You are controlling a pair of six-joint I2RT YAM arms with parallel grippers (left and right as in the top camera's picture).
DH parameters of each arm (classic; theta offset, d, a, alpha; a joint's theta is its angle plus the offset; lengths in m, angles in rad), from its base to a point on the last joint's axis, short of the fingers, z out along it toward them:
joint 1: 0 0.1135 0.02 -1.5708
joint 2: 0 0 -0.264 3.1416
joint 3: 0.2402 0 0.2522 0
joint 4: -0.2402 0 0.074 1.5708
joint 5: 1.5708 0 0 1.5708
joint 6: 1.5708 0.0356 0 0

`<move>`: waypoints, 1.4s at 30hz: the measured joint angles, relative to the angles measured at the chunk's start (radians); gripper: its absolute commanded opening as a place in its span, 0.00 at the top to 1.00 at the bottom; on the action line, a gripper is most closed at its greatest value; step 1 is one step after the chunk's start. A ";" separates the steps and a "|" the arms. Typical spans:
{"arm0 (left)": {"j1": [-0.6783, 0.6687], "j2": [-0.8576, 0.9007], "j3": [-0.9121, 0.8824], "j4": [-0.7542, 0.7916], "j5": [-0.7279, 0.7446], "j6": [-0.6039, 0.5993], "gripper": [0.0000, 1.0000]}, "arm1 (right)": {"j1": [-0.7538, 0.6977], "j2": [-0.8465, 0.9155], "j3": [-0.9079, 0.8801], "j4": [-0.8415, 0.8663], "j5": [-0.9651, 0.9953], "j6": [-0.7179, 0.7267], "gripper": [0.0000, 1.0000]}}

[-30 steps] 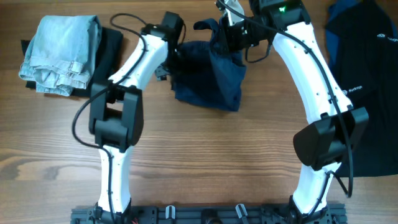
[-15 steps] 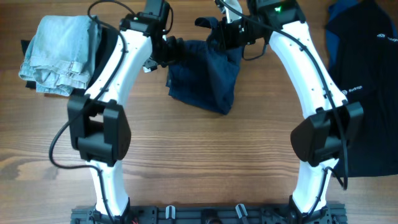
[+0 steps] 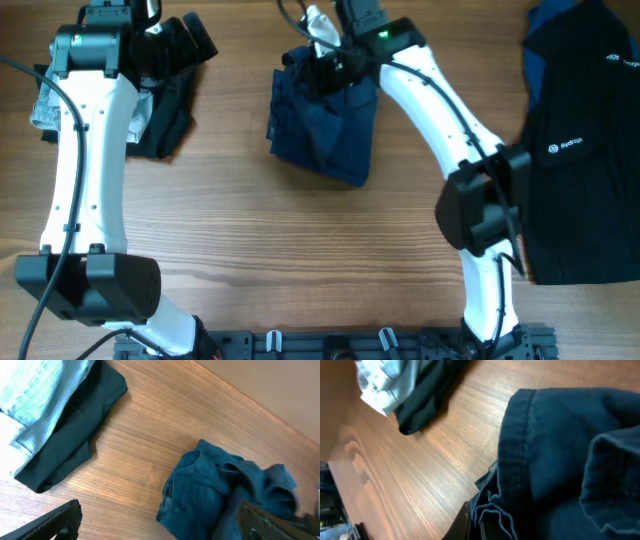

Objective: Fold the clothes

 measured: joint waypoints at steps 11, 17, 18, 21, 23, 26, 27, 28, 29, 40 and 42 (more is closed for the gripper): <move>0.000 0.000 0.000 0.004 0.000 0.003 0.02 | 0.118 0.090 -0.001 0.082 -0.006 0.032 0.00; 0.000 0.000 0.000 0.000 0.000 0.004 0.02 | 0.098 -0.055 0.001 0.105 -0.021 0.046 0.00; 0.000 0.000 0.000 -0.003 0.000 0.004 0.02 | 0.095 -0.092 0.002 0.109 -0.014 0.060 0.01; 0.000 0.003 0.000 -0.014 0.001 0.004 0.04 | 0.064 -0.213 0.011 0.119 0.021 0.102 0.00; 0.000 0.013 -0.004 -0.014 0.012 0.011 0.05 | 0.018 -0.262 0.022 0.109 0.048 0.127 0.00; -0.007 0.051 -0.028 -0.014 0.055 0.051 0.01 | -0.069 -0.281 0.029 0.050 0.082 0.146 0.00; -0.014 0.071 -0.035 -0.014 0.068 0.071 0.00 | -0.092 -0.279 0.028 0.019 0.090 0.146 0.00; -0.021 0.095 -0.040 -0.014 0.082 0.093 0.00 | -0.114 -0.277 0.028 -0.011 0.095 0.145 0.00; -0.028 0.127 -0.043 -0.011 0.098 0.119 0.00 | -0.138 -0.277 0.028 -0.038 0.100 0.142 0.00; -0.037 0.492 -0.046 0.142 0.462 0.357 0.00 | -0.264 -0.277 0.027 -0.257 0.115 0.017 0.00; -0.037 0.529 -0.046 0.148 0.526 0.394 0.00 | -0.269 -0.277 0.027 -0.257 0.115 0.007 0.00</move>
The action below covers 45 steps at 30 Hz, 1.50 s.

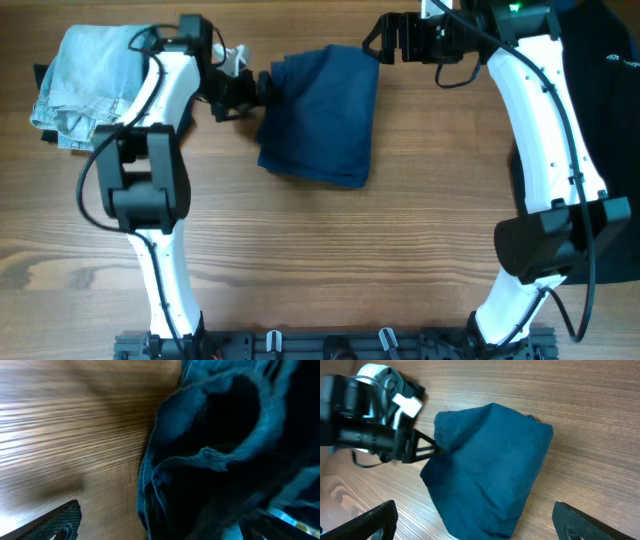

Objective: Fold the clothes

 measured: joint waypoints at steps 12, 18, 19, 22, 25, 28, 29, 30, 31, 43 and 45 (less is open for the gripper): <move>-0.029 0.085 -0.002 0.070 0.227 0.056 0.00 | 0.000 0.000 0.000 -0.003 0.000 -0.004 0.00; -0.131 0.120 0.014 0.098 0.260 0.053 0.92 | 0.000 0.000 0.000 -0.003 0.000 -0.004 0.00; -0.146 0.135 0.014 0.104 0.259 0.053 0.96 | 0.000 0.000 0.000 -0.003 0.000 -0.004 0.00; -0.170 0.175 0.010 0.132 0.266 0.023 0.96 | 0.000 0.000 0.000 -0.003 0.000 -0.004 0.00; -0.168 0.178 0.007 0.176 0.275 -0.058 0.96 | 0.000 0.000 0.000 -0.003 0.000 -0.004 0.00; -0.159 0.178 0.001 0.240 0.294 -0.143 0.96 | 0.000 0.000 0.000 -0.002 0.019 -0.004 0.00; -0.151 0.178 0.000 0.262 0.310 -0.172 0.96 | 0.000 0.000 0.000 -0.001 0.032 -0.005 0.00; -0.143 0.178 0.000 0.270 0.320 -0.193 0.96 | -0.001 0.000 0.000 0.000 0.034 -0.005 0.01; -0.135 0.177 0.000 0.274 0.327 -0.206 0.96 | -0.005 0.000 0.000 0.005 0.050 -0.005 0.00; -0.002 -0.153 -0.013 0.364 0.281 -0.448 0.96 | -0.035 0.003 0.000 0.100 0.137 0.015 0.00; 0.022 -0.208 -0.013 0.407 0.270 -0.513 0.96 | -0.035 0.008 -0.005 0.101 0.140 0.016 0.00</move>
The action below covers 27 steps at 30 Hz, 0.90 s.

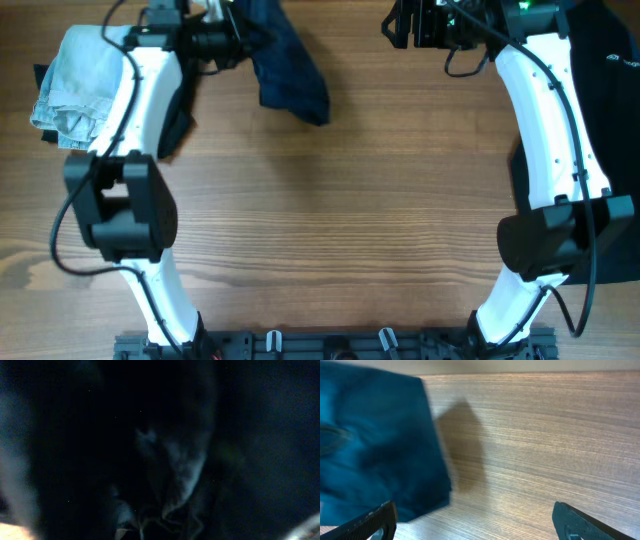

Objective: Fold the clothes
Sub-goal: 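Carry the folded navy shirt left and place it on the jeans stack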

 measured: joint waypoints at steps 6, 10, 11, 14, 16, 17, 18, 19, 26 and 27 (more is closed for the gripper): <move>0.072 -0.080 0.000 0.076 -0.041 -0.119 0.96 | 0.000 0.010 -0.027 -0.011 0.019 -0.001 0.00; 0.166 -0.116 0.000 0.104 -0.079 -0.169 0.96 | 0.000 0.014 -0.028 -0.025 0.026 -0.010 0.00; 0.187 -0.120 0.000 0.108 -0.085 -0.179 0.96 | 0.000 0.015 -0.029 -0.029 0.026 -0.016 0.00; 0.278 -0.125 0.000 0.140 -0.103 -0.191 0.96 | 0.000 0.015 -0.029 -0.037 0.026 -0.020 0.00; 0.318 -0.125 0.000 0.180 -0.109 -0.198 0.96 | 0.000 0.015 -0.029 -0.040 0.026 -0.020 0.00; 0.346 -0.125 0.000 0.210 -0.113 -0.201 0.96 | 0.000 0.015 -0.029 -0.044 0.026 -0.020 0.00; 0.365 -0.125 0.000 0.229 -0.121 -0.201 0.96 | 0.000 0.015 -0.029 -0.043 0.025 -0.020 0.00; 0.379 -0.125 0.000 0.237 -0.131 -0.202 0.96 | 0.000 0.015 -0.029 -0.044 0.023 -0.020 0.00; 0.441 -0.125 0.000 0.270 -0.229 -0.213 0.92 | 0.000 0.015 -0.029 -0.060 -0.013 -0.020 0.00; 0.452 -0.125 0.000 0.279 -0.234 -0.220 0.92 | 0.000 0.015 -0.029 -0.063 -0.014 -0.020 0.00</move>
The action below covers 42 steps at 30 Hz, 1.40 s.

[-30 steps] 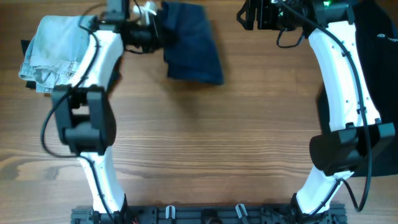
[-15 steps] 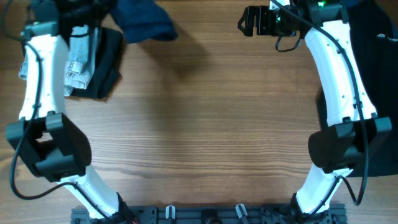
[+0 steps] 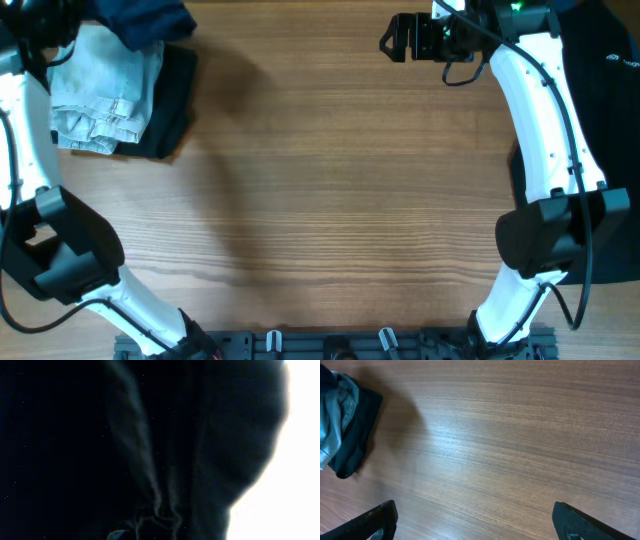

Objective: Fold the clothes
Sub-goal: 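Carry the folded navy shirt left and place it on the jeans stack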

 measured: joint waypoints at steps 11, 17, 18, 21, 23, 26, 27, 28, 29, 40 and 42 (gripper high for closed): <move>0.068 0.158 0.000 0.117 -0.012 -0.046 0.92 | 0.000 0.000 0.000 -0.038 -0.003 0.000 0.00; 0.075 0.237 0.001 0.002 0.025 -0.025 0.85 | 0.000 0.000 0.000 -0.050 -0.003 0.000 0.00; 0.081 0.236 0.002 -0.044 0.032 -0.005 0.82 | 0.000 0.000 0.000 -0.048 -0.003 0.000 0.00; 0.119 0.236 0.003 -0.187 0.037 0.026 0.81 | 0.000 0.000 0.000 -0.036 -0.003 0.000 0.00; 0.159 0.236 0.003 -0.294 0.028 0.048 0.78 | 0.000 0.000 0.000 -0.024 -0.003 0.000 0.00; 0.203 0.236 0.002 -0.370 0.005 0.094 0.61 | 0.000 0.000 0.000 -0.005 -0.003 0.000 0.00; 0.214 0.236 0.002 -0.384 -0.005 0.109 0.55 | 0.000 0.000 0.000 0.000 -0.003 0.000 0.01; 0.226 0.236 0.002 -0.394 -0.016 0.126 0.46 | 0.000 0.000 0.000 0.005 -0.003 0.000 0.00; 0.233 0.236 0.002 -0.398 -0.023 0.141 0.41 | 0.000 0.000 0.000 0.007 -0.003 0.000 0.00; 0.227 0.224 0.002 -0.531 -0.047 0.260 0.13 | 0.000 0.000 0.000 0.013 -0.003 0.000 0.00; 0.238 0.162 0.000 -0.632 -0.083 0.314 0.05 | 0.000 0.000 0.000 0.013 -0.003 0.000 0.00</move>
